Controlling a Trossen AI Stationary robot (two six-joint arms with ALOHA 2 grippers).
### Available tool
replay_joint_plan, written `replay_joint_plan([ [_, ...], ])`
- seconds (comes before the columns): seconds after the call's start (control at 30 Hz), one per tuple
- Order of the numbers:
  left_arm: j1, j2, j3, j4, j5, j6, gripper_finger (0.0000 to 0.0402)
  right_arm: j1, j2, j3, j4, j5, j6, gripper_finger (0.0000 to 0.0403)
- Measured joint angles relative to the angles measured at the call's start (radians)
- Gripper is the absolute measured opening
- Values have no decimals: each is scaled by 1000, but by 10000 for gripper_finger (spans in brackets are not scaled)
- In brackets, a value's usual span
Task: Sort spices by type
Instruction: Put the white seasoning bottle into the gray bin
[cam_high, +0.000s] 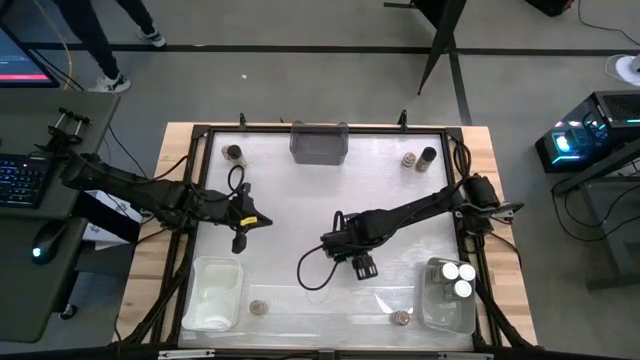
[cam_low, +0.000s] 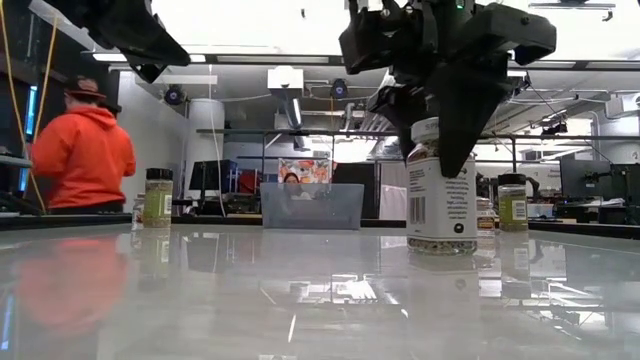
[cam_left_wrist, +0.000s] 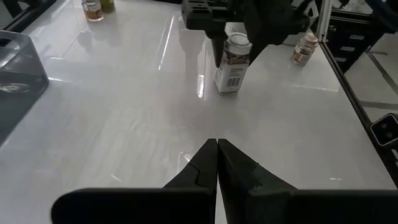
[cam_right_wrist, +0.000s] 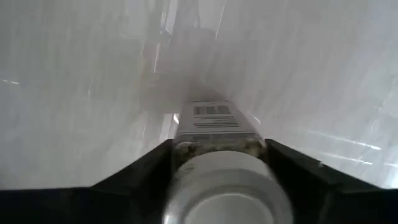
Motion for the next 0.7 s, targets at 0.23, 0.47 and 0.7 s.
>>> replay_joint_plan([
  [0.23, 0, 0, 0, 2, -57, 0, 0, 0, -6, 32, -94, 1, 39, 194],
  [0.47, 25, 0, 0, 58, -96, 11, 0, 48, -182, 115, -288, -34, 309, 194],
  [0.7, 84, 1, 0, 130, -97, 79, 0, 280, -327, 113, -542, -59, 735, 194],
])
